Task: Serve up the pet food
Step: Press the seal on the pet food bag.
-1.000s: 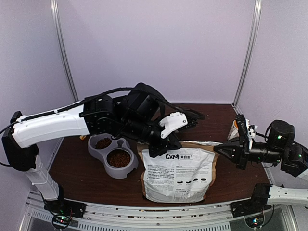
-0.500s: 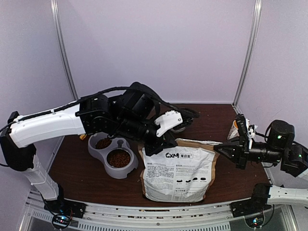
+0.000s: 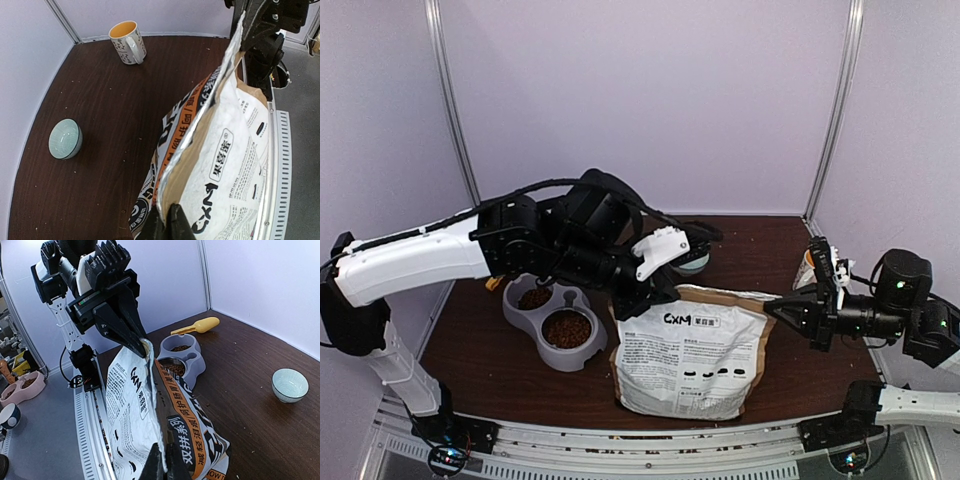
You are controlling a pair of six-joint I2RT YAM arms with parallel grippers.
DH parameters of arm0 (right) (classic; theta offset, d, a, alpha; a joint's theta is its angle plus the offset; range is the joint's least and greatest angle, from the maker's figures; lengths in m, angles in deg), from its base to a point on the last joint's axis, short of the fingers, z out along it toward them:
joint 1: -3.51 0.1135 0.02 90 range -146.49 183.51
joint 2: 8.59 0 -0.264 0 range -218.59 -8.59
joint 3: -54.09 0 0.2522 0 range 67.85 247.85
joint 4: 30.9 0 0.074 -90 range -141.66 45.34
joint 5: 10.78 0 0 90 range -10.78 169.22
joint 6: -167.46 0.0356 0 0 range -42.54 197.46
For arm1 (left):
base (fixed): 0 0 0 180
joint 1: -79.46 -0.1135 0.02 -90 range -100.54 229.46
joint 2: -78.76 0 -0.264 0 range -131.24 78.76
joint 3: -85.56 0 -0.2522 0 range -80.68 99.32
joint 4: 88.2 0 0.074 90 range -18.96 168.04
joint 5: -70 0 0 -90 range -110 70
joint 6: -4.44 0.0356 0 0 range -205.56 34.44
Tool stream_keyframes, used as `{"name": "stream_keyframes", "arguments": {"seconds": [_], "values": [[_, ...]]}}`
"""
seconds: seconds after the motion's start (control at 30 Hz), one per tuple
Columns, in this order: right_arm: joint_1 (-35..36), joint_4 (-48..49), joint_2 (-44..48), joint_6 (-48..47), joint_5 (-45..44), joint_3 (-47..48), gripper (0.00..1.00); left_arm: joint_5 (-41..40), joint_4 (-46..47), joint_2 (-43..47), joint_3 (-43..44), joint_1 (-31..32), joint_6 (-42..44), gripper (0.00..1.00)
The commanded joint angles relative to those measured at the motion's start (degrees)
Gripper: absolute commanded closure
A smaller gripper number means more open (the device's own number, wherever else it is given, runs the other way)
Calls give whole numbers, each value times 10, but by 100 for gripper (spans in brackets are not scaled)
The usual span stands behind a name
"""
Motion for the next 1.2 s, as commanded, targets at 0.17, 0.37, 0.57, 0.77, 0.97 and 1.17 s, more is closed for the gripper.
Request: {"name": "stream_keyframes", "arguments": {"seconds": [0.17,0.37,0.57,0.77,0.97,1.17], "values": [[-1,4,11,4,-9,16,100,-102,-51,22,-25,-49,7,100],[-1,4,10,4,-9,17,100,-108,-51,29,-33,-54,8,92],[-1,6,9,5,-9,18,100,-108,-51,35,-41,-58,8,100],[-1,7,9,6,-10,19,100,-116,-51,41,-50,-63,7,92],[-1,7,7,6,-11,19,100,-116,-53,48,-57,-68,15,91],[-1,8,6,7,-11,20,100,-121,-58,52,-61,-72,17,100]]}}
